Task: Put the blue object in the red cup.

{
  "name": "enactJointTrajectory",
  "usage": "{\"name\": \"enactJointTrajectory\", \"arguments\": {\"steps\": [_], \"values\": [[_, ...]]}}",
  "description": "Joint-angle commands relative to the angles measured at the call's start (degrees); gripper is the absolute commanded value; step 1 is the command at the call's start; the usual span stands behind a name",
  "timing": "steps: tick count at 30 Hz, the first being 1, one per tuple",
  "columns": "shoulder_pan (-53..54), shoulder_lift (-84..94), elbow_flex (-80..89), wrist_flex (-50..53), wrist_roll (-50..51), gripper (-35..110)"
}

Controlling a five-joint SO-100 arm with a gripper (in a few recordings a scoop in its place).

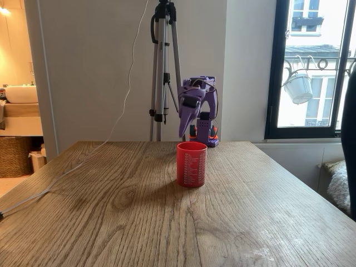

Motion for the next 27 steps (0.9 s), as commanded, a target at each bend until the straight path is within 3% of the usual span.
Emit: {"name": "enactJointTrajectory", "arguments": {"steps": [1,9,13,18,27], "values": [[-5.62,16.52,-0.44,1.05,3.78,1],[-29.18,59.59,19.34,16.17,5.89,1],[-30.15,74.53,29.71,24.96,4.92,1],[-27.69,93.43,54.14,18.98,-0.97,1],[-27.16,93.43,75.85,13.01,-1.23,1]]}}
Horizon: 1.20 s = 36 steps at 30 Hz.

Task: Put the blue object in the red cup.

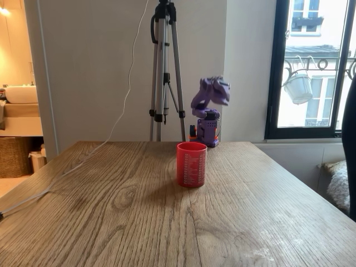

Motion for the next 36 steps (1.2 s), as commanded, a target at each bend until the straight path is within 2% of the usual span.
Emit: {"name": "enactJointTrajectory", "arguments": {"steps": [1,4,9,14,36], "values": [[1.93,1.41,15.64,-1.67,0.00,1],[4.75,1.41,21.09,-1.14,-0.18,1],[5.89,1.41,21.09,-1.14,0.53,1],[8.53,1.41,22.76,-2.99,-10.55,1],[8.44,1.41,22.76,-2.99,-10.81,1]]}}
